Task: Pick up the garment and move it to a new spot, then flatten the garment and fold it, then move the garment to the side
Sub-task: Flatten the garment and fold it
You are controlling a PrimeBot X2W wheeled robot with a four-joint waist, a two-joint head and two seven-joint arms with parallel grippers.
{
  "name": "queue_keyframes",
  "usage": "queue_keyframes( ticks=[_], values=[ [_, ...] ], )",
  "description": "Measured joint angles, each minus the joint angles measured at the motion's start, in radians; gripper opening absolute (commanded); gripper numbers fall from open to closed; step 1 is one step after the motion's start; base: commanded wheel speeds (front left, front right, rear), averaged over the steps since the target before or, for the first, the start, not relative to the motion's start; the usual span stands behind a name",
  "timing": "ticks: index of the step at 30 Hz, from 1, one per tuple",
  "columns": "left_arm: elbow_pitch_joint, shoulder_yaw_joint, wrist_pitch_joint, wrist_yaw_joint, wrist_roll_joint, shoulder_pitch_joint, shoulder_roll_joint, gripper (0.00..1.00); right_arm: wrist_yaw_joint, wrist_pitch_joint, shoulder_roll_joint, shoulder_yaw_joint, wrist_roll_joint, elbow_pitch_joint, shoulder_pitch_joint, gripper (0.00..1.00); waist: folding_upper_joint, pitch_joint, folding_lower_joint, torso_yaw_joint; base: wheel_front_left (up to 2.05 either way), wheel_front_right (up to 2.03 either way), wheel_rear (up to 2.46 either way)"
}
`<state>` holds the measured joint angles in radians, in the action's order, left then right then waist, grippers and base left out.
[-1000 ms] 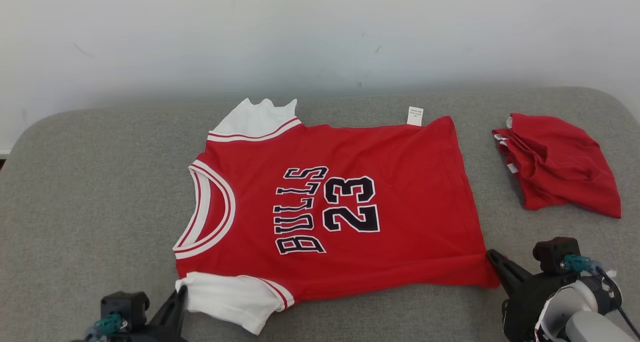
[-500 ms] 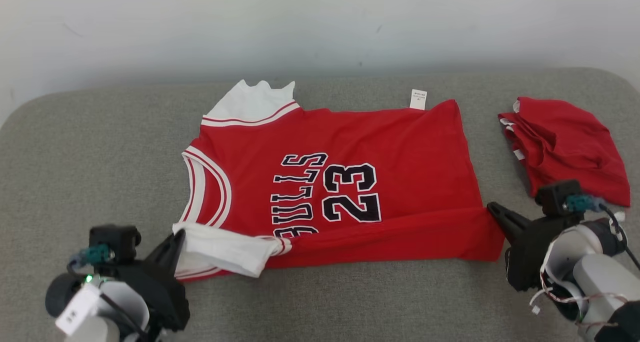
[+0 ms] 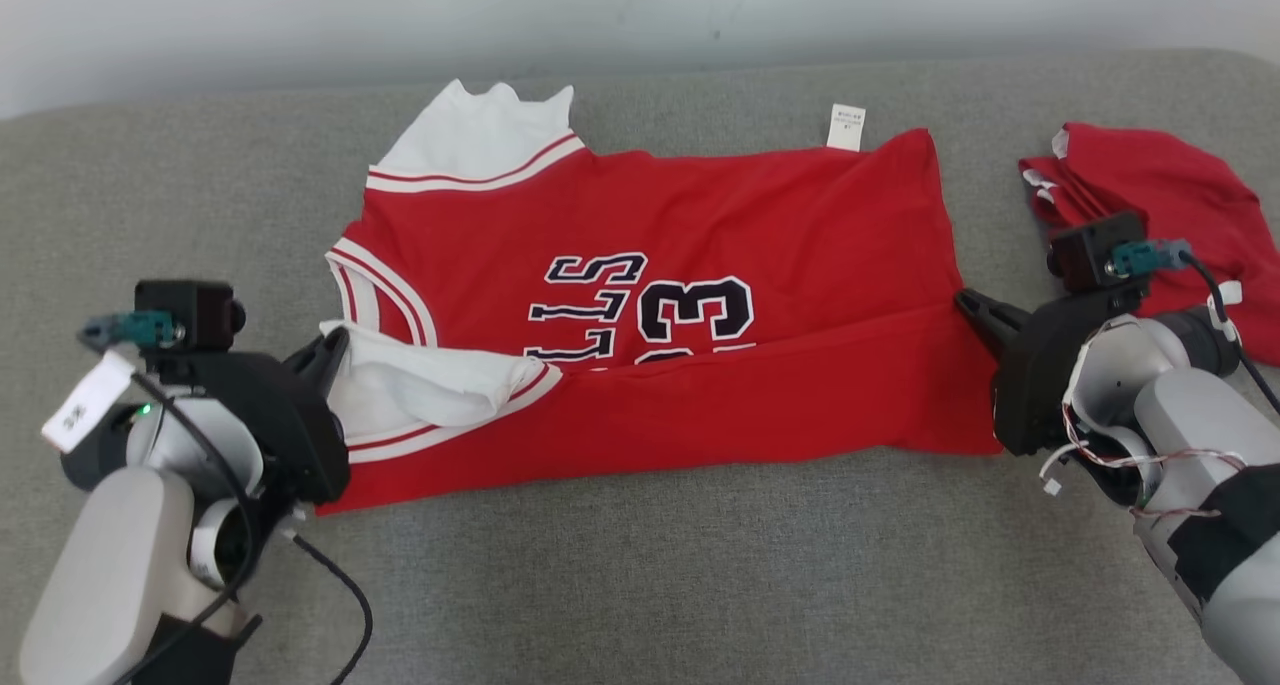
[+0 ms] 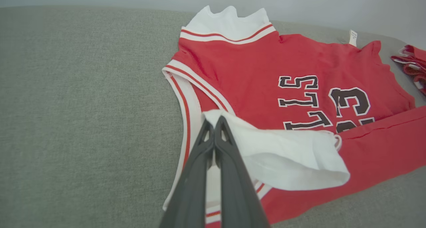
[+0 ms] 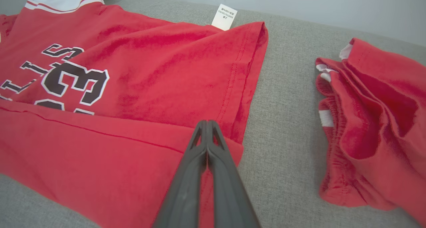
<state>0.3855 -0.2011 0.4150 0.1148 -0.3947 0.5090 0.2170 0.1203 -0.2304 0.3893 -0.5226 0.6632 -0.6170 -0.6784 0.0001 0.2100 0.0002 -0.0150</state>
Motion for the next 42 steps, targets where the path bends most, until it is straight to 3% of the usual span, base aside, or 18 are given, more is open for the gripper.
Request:
queue_keyframes(
  ticks=[11, 19, 20, 21, 22, 32, 39, 42],
  values=[
    [0.15, -0.015, 0.008, 0.005, -0.007, 0.143, -0.024, 0.0, 0.003, -0.018, -0.035, -0.025, 0.014, -0.111, -0.094, 0.0, 0.0, 0.071, -0.0001, -0.01, 0.0, 0.0, 0.0],
    [0.227, -0.032, -0.047, 0.009, -0.009, 0.172, -0.029, 0.0, 0.004, -0.005, -0.047, -0.049, 0.014, -0.159, -0.134, 0.0, 0.0, 0.084, -0.0001, -0.012, 0.0, 0.0, 0.0],
    [0.234, -0.032, -0.058, 0.009, -0.009, 0.18, -0.029, 0.42, 0.004, -0.002, -0.048, -0.053, 0.014, -0.163, -0.135, 0.33, 0.0, 0.085, -0.0001, -0.012, 0.0, 0.0, 0.0],
    [0.244, -0.034, -0.068, 0.009, -0.008, 0.188, -0.029, 0.97, 0.004, 0.005, -0.049, -0.056, 0.014, -0.168, -0.136, 0.83, 0.0001, 0.085, -0.0001, -0.012, 0.0, 0.0, 0.0],
    [0.255, -0.036, -0.081, 0.009, -0.005, 0.197, -0.029, 1.0, 0.004, 0.013, -0.051, -0.06, 0.015, -0.175, -0.136, 1.0, 0.0001, 0.084, -0.0001, -0.012, 0.0, 0.0, 0.0],
    [0.301, -0.057, -0.234, 0.01, 0.019, 0.181, -0.026, 1.0, 0.004, 0.119, -0.034, -0.086, 0.051, -0.195, -0.122, 1.0, 0.0, 0.023, -0.0003, -0.009, 0.0, 0.0, 0.0],
    [0.254, -0.065, -0.335, 0.007, 0.053, 0.037, -0.016, 1.0, 0.004, 0.197, -0.031, -0.099, 0.051, -0.182, -0.023, 1.0, -0.0002, -0.029, -0.0004, -0.003, 0.0, 0.0, 0.0],
    [0.223, -0.071, -0.374, -0.016, 0.071, -0.009, -0.01, 1.0, 0.004, 0.229, -0.03, -0.096, 0.053, -0.178, 0.015, 1.0, -0.0002, -0.044, -0.0003, -0.002, 0.0, 0.0, 0.0]
  ],
)
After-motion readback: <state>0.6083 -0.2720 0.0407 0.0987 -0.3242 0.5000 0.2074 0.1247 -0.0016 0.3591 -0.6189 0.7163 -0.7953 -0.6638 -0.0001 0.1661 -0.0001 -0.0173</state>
